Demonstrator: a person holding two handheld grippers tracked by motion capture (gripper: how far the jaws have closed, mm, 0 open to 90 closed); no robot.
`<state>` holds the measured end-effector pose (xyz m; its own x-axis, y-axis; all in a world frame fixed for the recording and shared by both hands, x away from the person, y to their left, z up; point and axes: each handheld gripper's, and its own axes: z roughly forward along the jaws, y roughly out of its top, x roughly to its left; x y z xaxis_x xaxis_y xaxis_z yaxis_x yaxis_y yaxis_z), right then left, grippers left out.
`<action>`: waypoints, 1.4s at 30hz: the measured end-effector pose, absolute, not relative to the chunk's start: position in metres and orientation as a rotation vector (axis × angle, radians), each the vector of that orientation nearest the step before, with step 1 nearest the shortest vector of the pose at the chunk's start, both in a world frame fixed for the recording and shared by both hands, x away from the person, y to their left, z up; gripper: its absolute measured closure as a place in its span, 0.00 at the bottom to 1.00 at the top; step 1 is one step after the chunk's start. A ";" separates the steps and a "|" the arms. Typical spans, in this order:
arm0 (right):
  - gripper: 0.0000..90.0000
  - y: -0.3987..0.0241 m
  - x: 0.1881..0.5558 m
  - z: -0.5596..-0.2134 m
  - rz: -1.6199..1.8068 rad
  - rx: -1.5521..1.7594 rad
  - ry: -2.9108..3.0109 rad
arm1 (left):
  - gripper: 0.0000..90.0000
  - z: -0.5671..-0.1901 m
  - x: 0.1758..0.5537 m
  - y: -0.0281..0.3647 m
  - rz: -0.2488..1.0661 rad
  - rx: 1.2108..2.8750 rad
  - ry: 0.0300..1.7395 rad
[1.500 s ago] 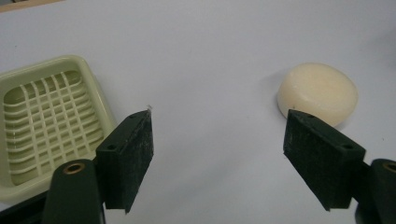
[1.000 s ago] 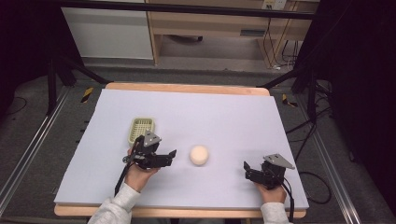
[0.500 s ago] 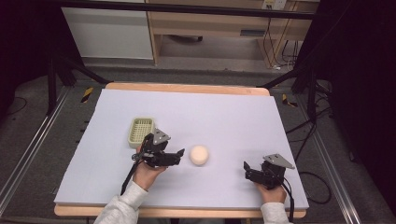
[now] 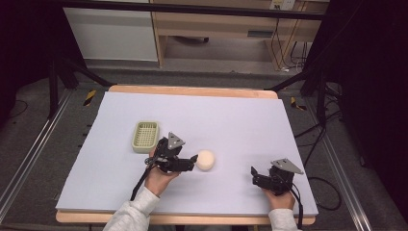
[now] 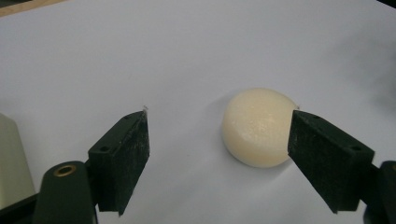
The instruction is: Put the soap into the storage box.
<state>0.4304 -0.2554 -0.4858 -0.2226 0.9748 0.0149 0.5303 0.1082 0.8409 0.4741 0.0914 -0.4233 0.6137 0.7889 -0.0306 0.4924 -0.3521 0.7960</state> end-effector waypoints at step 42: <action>0.06 -0.255 0.431 -0.486 1.010 1.469 1.832 | 0.17 -0.442 0.489 0.047 0.424 2.101 0.976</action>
<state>0.4309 -0.2555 -0.4860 -0.2278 0.9735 0.0205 0.5371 0.1081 0.8365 0.4894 0.0471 -0.4425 0.6519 0.7581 -0.0196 0.5032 -0.4131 0.7591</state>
